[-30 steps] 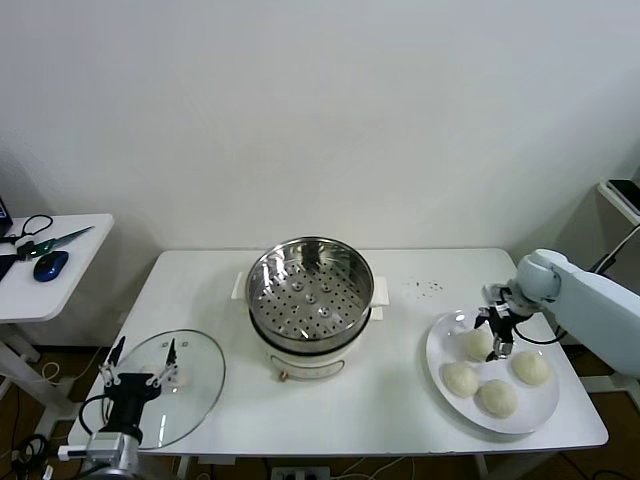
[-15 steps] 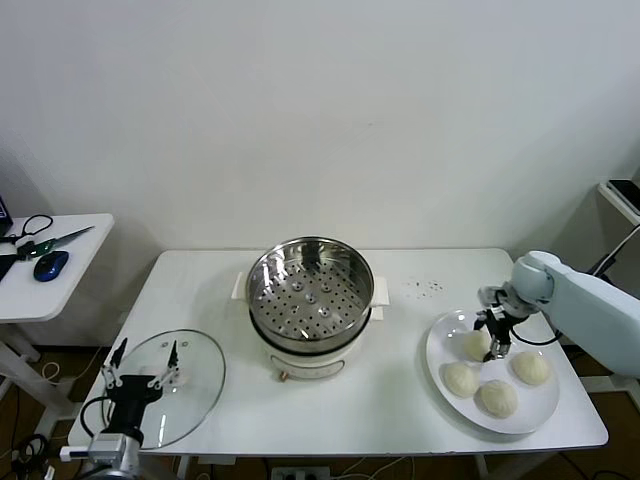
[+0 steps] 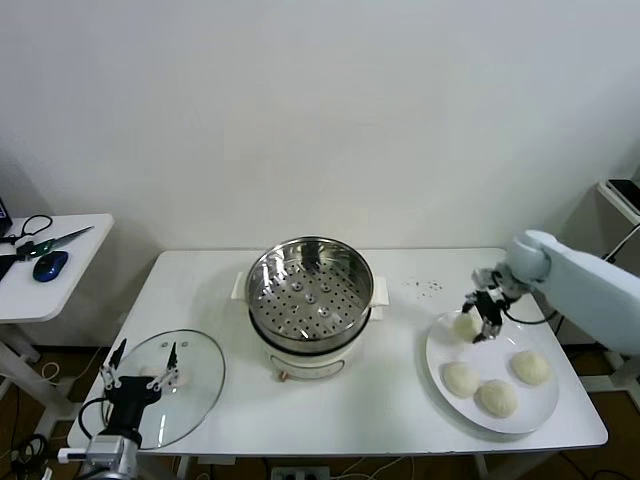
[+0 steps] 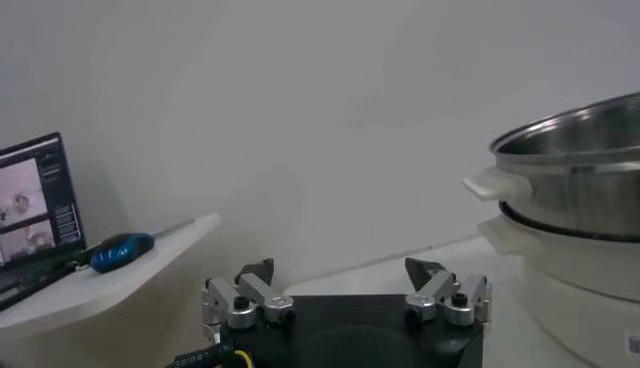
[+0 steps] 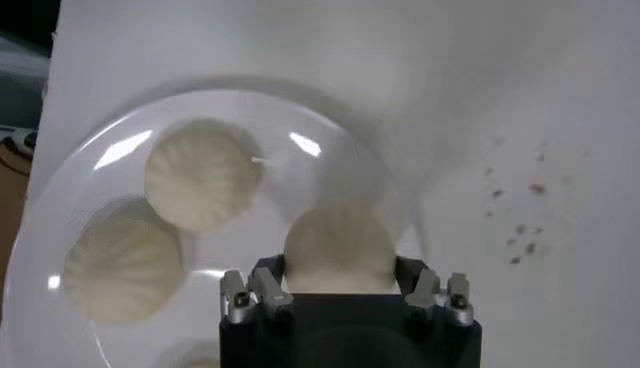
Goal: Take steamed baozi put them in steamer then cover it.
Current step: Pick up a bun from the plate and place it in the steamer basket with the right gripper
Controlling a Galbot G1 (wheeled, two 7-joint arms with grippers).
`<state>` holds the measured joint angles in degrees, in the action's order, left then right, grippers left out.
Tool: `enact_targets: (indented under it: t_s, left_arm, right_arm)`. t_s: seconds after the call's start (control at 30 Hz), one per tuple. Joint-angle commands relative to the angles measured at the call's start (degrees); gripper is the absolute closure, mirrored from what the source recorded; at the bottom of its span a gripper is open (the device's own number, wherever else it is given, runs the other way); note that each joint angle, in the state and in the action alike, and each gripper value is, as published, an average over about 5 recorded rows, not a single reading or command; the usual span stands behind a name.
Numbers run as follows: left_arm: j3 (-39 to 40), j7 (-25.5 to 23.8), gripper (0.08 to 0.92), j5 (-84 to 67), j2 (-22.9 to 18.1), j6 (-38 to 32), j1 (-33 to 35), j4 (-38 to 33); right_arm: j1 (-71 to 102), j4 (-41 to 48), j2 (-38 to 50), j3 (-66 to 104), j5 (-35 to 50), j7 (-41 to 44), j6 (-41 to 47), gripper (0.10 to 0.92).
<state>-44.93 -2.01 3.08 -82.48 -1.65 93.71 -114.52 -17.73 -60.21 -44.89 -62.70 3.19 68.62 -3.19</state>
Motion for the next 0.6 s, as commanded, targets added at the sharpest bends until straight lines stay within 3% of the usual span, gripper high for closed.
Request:
enact_targets:
  t_s: [0.03, 0.17, 0.6]
  left_arm:
    - [0.03, -0.06, 0.177, -0.02, 0.07, -0.09, 0.6, -0.31]
    - [0.2, 0.0, 0.177, -0.03, 0.44, -0.28, 1.19, -0.14]
    - [0.5, 0.06, 0.177, 0.02, 1.71, -0.09, 1.38, -0.67]
  right_arm:
    - [-22.08, -0.28, -9.47, -12.36, 2.85, 4.53, -12.48, 0.313]
    - [-25.94, 1.56, -16.42, -12.16, 0.91, 5.48, -18.39, 0.313]
    - [-20.22, 2.12, -34.57, -2.68, -18.98, 3.89, -30.58, 0.304]
